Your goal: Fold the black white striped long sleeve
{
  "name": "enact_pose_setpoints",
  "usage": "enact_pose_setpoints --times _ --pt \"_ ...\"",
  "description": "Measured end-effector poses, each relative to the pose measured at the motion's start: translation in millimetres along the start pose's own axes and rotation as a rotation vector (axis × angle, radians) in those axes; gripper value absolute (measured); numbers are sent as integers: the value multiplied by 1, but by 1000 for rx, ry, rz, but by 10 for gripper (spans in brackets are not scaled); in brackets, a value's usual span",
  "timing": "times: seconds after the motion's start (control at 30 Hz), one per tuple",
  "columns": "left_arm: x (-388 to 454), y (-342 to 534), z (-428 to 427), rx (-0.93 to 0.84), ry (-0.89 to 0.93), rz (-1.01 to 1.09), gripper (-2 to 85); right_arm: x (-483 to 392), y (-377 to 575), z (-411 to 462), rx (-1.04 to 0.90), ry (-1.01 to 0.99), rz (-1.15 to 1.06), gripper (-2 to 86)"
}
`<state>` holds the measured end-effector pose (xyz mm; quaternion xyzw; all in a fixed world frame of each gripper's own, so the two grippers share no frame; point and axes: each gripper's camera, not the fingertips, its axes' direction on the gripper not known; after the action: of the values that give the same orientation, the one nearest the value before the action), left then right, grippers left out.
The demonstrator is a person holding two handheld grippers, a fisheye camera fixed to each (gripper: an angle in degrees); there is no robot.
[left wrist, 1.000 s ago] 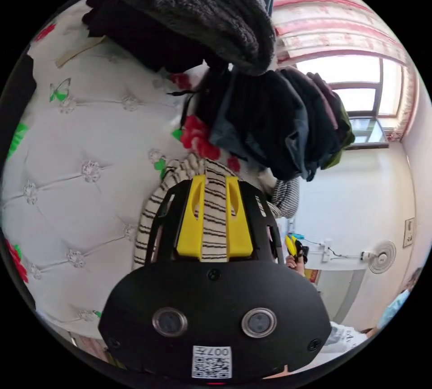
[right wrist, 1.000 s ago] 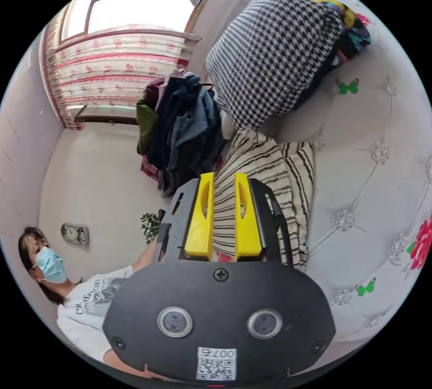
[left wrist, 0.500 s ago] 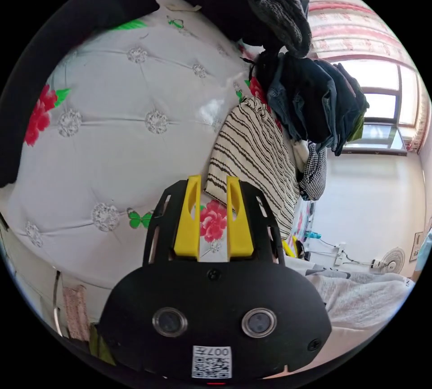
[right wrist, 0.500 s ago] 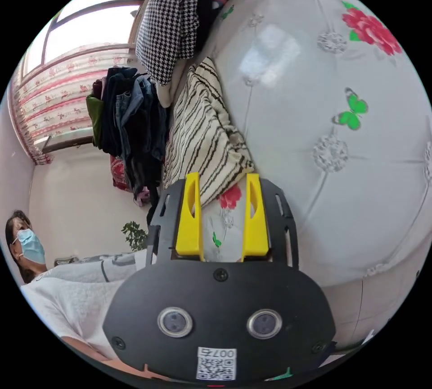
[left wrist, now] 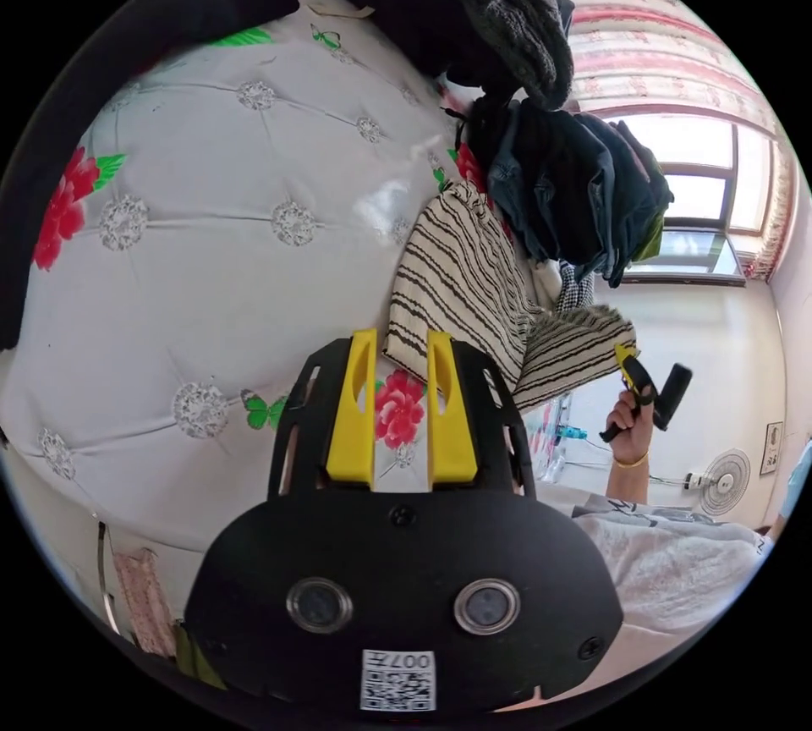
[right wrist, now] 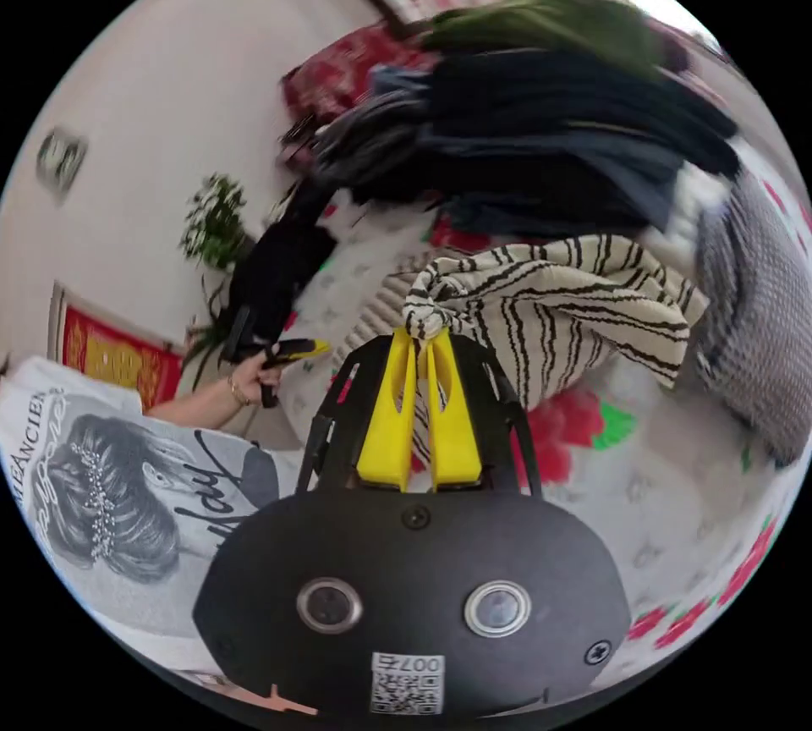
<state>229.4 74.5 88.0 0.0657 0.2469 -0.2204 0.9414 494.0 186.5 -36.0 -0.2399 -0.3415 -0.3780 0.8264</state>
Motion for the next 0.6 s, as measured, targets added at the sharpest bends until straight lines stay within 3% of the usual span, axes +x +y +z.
enact_pose_setpoints --times 0.1,0.23,0.3,0.47,0.6 --pt "-18 7 -10 18 37 -23 86 -68 -26 83 -138 -46 -178 11" --pt "-41 15 -20 34 66 -57 85 -67 -21 181 -288 -190 -63 33" --pt "-51 16 -24 27 101 -50 92 -49 -11 185 -281 -286 14 46" --pt "-61 4 -22 -30 146 30 120 27 28 121 -100 -172 205 79" --pt "-55 -19 3 -129 170 100 127 114 87 88 27 -201 543 104"
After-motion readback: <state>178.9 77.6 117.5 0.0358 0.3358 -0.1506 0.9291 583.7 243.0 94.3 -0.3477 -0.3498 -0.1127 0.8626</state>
